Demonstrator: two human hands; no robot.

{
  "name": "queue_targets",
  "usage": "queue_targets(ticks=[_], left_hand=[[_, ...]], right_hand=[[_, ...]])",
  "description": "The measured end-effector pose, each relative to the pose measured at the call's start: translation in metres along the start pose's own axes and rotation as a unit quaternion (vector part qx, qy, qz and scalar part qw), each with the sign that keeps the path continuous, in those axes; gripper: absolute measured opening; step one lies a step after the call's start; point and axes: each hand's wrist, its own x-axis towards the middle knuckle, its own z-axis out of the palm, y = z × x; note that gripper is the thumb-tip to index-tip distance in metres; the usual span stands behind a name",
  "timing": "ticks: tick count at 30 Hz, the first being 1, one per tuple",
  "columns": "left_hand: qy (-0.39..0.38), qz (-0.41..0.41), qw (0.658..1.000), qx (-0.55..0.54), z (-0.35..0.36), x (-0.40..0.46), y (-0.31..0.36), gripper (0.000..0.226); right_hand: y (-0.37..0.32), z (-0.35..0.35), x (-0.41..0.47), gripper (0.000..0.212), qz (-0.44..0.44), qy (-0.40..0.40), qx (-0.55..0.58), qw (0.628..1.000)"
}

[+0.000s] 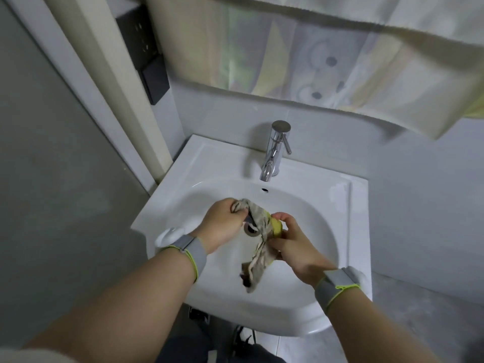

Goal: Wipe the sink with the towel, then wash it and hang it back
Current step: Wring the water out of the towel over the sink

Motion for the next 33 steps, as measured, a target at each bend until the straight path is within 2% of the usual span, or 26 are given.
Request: queue_targets(ticks=[2, 4, 6, 8, 11, 13, 15, 18, 20, 22, 25, 27, 30, 33], left_hand=[[0.038, 0.0, 0.997, -0.06, -0.005, -0.004, 0.006, 0.01], [0.056, -0.023, 0.991, -0.12, -0.01, -0.008, 0.014, 0.022], [0.046, -0.032, 0.989, -0.136, -0.014, -0.009, 0.019, 0.03], [0.019, -0.037, 0.984, -0.175, -0.016, -0.011, 0.024, 0.039], [-0.035, -0.019, 0.963, -0.266, -0.017, -0.016, 0.027, 0.056], [-0.04, -0.015, 0.97, -0.241, -0.015, -0.019, 0.024, 0.067], [-0.031, -0.056, 0.987, -0.149, -0.013, -0.022, 0.019, 0.064], [-0.121, -0.146, 0.978, -0.084, -0.01, -0.031, 0.013, 0.054], [-0.152, -0.115, 0.978, -0.085, -0.005, -0.031, 0.008, 0.041], [-0.111, -0.044, 0.989, -0.082, -0.002, -0.031, 0.009, 0.018], [-0.056, 0.03, 0.998, -0.009, 0.0, -0.031, 0.017, 0.027], [-0.059, 0.041, 0.997, 0.021, 0.001, -0.029, 0.019, 0.023], [-0.057, 0.025, 0.998, -0.016, -0.003, -0.023, 0.015, 0.022], [-0.028, 0.008, 0.998, -0.046, -0.005, -0.019, 0.016, 0.015]], right_hand=[[0.001, -0.002, -0.006, 0.049, 0.011, -0.008, -0.086, 0.996], [0.0, -0.003, -0.011, 0.043, 0.022, -0.015, -0.109, 0.994], [-0.002, 0.001, -0.016, 0.037, 0.024, -0.036, -0.121, 0.992], [-0.006, 0.007, -0.018, 0.045, 0.022, -0.031, -0.137, 0.99], [-0.01, 0.016, -0.019, 0.038, 0.008, 0.019, -0.096, 0.995], [-0.011, 0.017, -0.019, 0.025, 0.019, 0.019, -0.004, 1.0], [-0.012, 0.016, -0.018, 0.023, 0.027, 0.003, 0.093, 0.995], [-0.016, 0.017, -0.018, 0.029, 0.022, 0.024, 0.137, 0.99], [-0.019, 0.016, -0.016, 0.03, 0.03, 0.061, 0.154, 0.986], [-0.02, 0.016, -0.015, 0.033, 0.046, 0.075, 0.158, 0.983], [-0.024, 0.016, -0.015, 0.036, 0.007, 0.049, 0.065, 0.997], [-0.027, 0.017, -0.017, 0.033, -0.033, 0.069, 0.009, 0.997], [-0.028, 0.013, -0.014, 0.022, -0.045, 0.114, 0.002, 0.992], [-0.027, 0.004, -0.012, 0.024, -0.045, 0.154, -0.04, 0.986]])
